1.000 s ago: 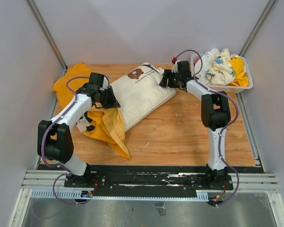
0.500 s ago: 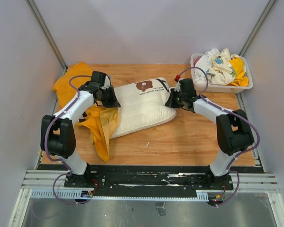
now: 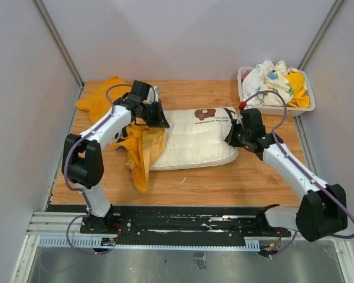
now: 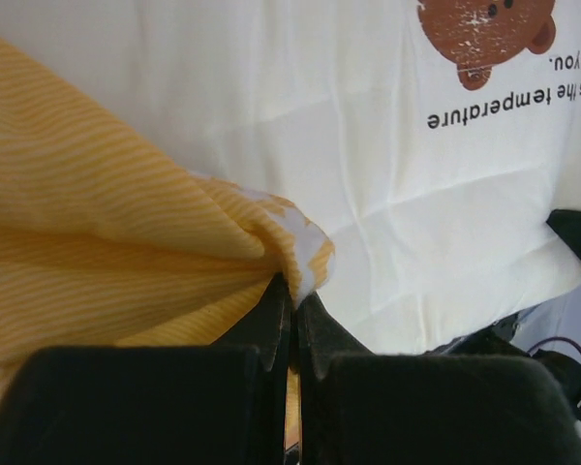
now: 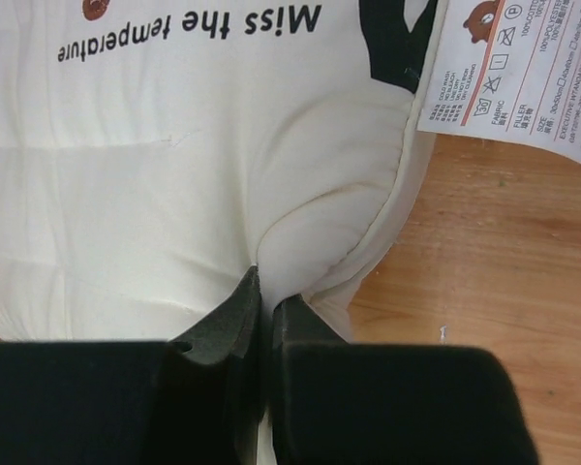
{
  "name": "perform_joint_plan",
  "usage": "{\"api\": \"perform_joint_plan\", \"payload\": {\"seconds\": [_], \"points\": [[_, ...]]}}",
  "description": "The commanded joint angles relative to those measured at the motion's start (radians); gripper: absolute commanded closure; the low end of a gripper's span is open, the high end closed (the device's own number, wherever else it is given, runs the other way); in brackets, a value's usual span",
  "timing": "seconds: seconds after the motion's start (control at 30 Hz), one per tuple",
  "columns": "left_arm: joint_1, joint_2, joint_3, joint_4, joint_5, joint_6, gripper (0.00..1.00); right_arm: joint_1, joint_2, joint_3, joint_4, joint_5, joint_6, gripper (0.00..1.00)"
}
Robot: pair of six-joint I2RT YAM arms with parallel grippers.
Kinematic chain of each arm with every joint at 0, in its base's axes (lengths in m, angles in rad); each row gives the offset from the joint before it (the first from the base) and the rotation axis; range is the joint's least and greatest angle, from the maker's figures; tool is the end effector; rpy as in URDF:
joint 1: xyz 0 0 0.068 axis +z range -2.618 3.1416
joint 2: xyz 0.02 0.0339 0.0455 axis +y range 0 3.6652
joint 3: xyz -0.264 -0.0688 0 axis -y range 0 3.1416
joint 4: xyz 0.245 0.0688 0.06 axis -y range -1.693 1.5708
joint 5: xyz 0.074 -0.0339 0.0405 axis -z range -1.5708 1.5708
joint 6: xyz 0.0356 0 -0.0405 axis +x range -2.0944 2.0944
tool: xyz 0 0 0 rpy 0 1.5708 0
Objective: Remove the trousers from the hanger
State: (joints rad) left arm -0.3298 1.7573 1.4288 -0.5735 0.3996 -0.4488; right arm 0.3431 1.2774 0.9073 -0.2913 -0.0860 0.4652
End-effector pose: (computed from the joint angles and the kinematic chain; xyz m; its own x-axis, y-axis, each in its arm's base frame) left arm 0.3611 -0.1382 0.2669 -0.8972 -0.1153 -0.4262 0.1524 0.8251 -0.5440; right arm 0.2628 0.0971 0.2663 -0.6959 0.2260 -0.6816 -0.0971 0.9108 0.4012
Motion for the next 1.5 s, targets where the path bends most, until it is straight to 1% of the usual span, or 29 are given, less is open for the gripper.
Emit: {"api": "perform_joint_plan", "payload": {"seconds": [0.0,0.07,0.13,0.2,0.4,0.43,0.47,0.5,0.53,0.6,0.7,0.83,0.93,1.03,1.1,1.17,1.23,1.3,1.33,1.47], "points": [[-0.057,0.048,0.078,0.101,0.152,-0.013,1.00,-0.015,-0.084,0.022,-0.082,0.080,-0.010,0.99],[-0.075,0.065,0.104,0.107,0.172,-0.022,1.00,-0.025,-0.099,0.031,-0.106,0.113,-0.020,1.00],[-0.093,0.087,0.134,0.085,0.162,-0.015,1.00,-0.036,-0.098,0.028,-0.116,0.136,-0.022,0.99],[-0.102,0.094,0.133,0.071,0.157,-0.012,1.00,-0.046,-0.083,0.025,-0.124,0.138,-0.020,1.00],[-0.099,0.007,-0.021,0.058,0.106,0.021,1.00,-0.049,0.007,0.024,-0.166,0.084,-0.006,0.99],[-0.098,-0.015,-0.049,0.057,0.097,0.023,1.00,-0.049,0.011,0.021,-0.167,0.076,-0.003,0.96],[-0.093,-0.037,-0.082,0.058,0.091,0.022,1.00,-0.049,0.007,0.017,-0.169,0.072,-0.003,0.86],[-0.089,-0.057,-0.101,0.061,0.089,0.021,1.00,-0.049,0.001,0.013,-0.168,0.070,0.001,0.71],[-0.084,-0.076,-0.118,0.059,0.087,0.018,1.00,-0.049,-0.007,0.011,-0.166,0.065,0.003,0.60],[-0.071,-0.113,-0.132,0.047,0.076,0.018,1.00,-0.048,-0.027,0.012,-0.167,0.059,0.001,0.49],[-0.044,-0.167,-0.143,0.012,0.041,0.026,1.00,-0.046,-0.054,0.029,-0.179,0.047,-0.005,0.40],[-0.009,-0.220,-0.149,-0.028,0.005,0.040,1.00,-0.031,-0.095,0.054,-0.187,0.028,-0.013,0.36],[0.008,-0.245,-0.154,-0.053,-0.019,0.048,0.99,0.003,-0.112,0.080,-0.194,0.021,-0.030,0.33],[0.012,-0.259,-0.173,-0.060,-0.023,0.052,0.96,0.036,-0.117,0.108,-0.212,0.053,-0.046,0.27],[0.012,-0.264,-0.190,-0.059,-0.022,0.051,0.94,0.043,-0.118,0.104,-0.209,0.048,-0.055,0.26],[0.013,-0.276,-0.216,-0.048,-0.023,0.039,0.90,0.047,-0.113,0.094,-0.206,0.023,-0.062,0.26],[0.012,-0.295,-0.234,-0.050,-0.042,0.026,0.81,0.059,-0.114,0.079,-0.202,0.008,-0.062,0.26],[0.012,-0.324,-0.252,-0.065,-0.090,0.021,0.73,0.082,-0.122,0.061,-0.196,-0.003,-0.065,0.26],[0.011,-0.344,-0.264,-0.073,-0.113,0.014,0.71,0.094,-0.125,0.054,-0.196,-0.004,-0.067,0.26],[0.011,-0.458,-0.317,-0.113,-0.226,-0.029,0.68,0.158,-0.131,0.040,-0.198,0.002,-0.069,0.25]]}}
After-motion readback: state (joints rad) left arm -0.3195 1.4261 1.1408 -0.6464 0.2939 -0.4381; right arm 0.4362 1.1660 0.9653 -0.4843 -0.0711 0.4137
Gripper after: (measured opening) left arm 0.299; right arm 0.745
